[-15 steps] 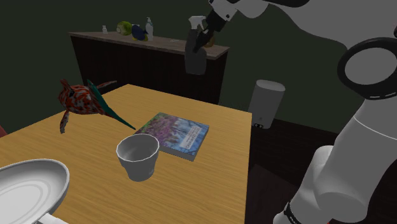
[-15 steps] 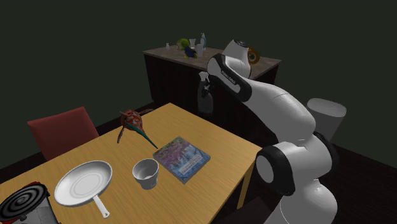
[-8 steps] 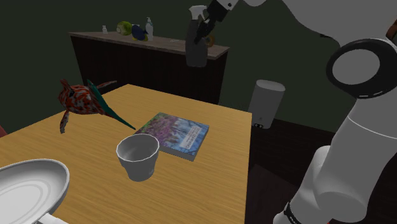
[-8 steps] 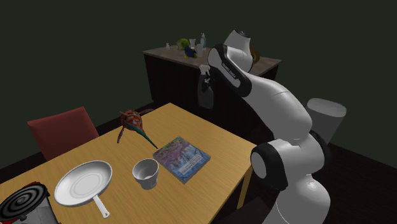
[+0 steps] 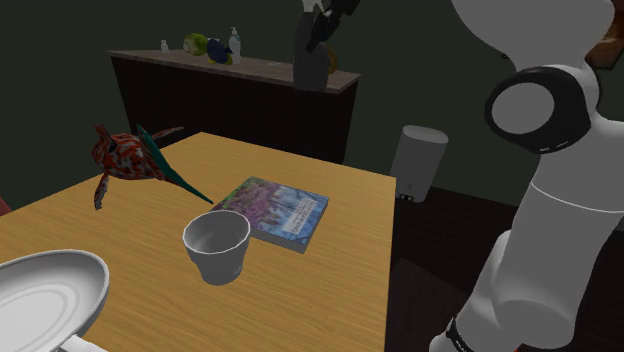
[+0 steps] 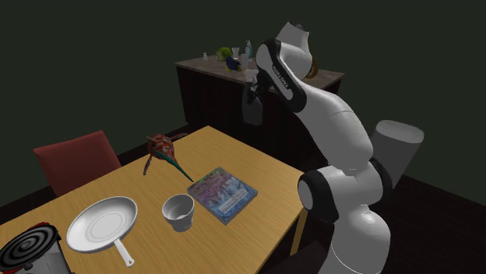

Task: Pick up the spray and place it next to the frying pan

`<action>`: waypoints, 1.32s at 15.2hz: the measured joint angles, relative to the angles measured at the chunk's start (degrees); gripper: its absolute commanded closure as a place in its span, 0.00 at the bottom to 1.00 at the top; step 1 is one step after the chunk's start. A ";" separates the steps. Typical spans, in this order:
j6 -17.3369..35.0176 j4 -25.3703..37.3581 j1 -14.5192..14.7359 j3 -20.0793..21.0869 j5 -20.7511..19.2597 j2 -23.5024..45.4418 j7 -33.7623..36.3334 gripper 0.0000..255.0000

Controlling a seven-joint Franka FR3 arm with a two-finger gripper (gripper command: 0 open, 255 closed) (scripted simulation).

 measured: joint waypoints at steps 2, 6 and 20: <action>0.38 -1.48 1.45 0.86 -1.54 -1.72 1.78 1.00; 3.97 -10.42 5.33 4.18 -6.69 -8.90 6.95 1.00; 8.51 -26.13 11.93 19.16 -17.04 -22.99 27.37 1.00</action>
